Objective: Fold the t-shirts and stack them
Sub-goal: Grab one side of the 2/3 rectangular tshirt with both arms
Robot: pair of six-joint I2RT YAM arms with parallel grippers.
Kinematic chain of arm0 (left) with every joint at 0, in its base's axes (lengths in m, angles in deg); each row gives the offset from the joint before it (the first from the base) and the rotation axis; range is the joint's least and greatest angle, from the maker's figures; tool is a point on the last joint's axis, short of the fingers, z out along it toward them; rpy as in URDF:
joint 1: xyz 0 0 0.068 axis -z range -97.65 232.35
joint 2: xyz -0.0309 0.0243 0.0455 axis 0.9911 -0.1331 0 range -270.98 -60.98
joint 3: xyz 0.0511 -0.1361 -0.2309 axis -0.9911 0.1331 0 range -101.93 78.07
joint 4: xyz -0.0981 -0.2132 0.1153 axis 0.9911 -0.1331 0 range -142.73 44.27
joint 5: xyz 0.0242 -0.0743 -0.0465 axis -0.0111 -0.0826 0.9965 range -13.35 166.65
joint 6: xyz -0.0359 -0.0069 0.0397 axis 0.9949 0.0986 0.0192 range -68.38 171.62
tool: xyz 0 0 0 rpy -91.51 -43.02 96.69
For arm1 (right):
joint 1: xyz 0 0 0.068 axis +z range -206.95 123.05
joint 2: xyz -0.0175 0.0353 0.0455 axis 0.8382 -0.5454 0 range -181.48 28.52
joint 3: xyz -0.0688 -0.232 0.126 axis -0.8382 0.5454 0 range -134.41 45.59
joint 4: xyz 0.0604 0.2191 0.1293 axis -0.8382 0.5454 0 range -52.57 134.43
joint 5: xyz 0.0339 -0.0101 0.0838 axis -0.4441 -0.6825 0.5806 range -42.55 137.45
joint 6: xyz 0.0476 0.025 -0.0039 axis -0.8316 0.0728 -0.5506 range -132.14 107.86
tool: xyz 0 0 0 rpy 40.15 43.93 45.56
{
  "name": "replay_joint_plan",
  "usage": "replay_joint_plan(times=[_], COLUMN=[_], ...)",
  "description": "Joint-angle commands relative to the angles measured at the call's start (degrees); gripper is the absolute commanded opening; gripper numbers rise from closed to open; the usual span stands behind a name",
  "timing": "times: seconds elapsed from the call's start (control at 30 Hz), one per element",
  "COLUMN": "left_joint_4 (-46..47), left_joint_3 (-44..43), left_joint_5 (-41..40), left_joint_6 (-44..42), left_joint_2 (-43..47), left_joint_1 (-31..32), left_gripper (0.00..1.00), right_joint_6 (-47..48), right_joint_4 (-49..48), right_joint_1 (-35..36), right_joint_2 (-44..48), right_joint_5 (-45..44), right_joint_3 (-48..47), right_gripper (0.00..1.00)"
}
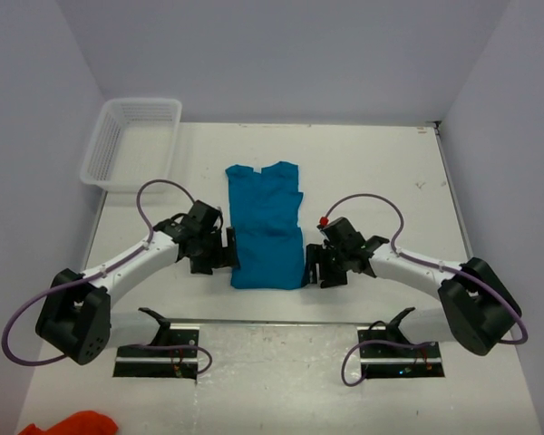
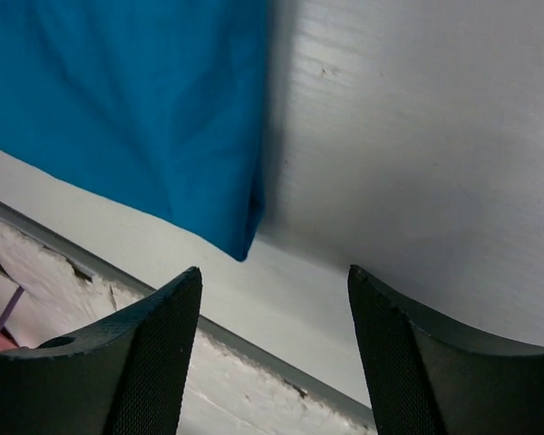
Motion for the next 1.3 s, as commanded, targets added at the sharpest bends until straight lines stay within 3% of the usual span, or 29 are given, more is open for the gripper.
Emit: replay_joint_plan(times=[0.0,0.4,0.87,1.27], left_joint_4=[3.83,7.96,9.8,10.24], left_joint_3=[1.1,7.6,10.24,9.98], left_joint_5=[1.67,6.16,8.01,8.09], left_joint_6=[1.19,2.95,3.74,2.68], left_joint_2=[0.9,1.51,2.66,1.6], left_joint_1=[-0.08,-0.08,-0.08,-0.08], left_gripper=[0.84,0.74,0.72,0.73], right_joint_6=[-1.57,-3.24,-6.05,-8.86], right_joint_4=[-7.01,-8.59,-15.01,-18.18], right_joint_1=[-0.1,-0.89,-0.36,4.12], right_joint_2=[-1.88,-2.85,-6.28,-10.23], right_joint_5=[1.63,0.75,4.27,4.88], right_joint_3=[0.18,0.62,4.05,3.7], right_gripper=[0.66,0.61,0.54,0.5])
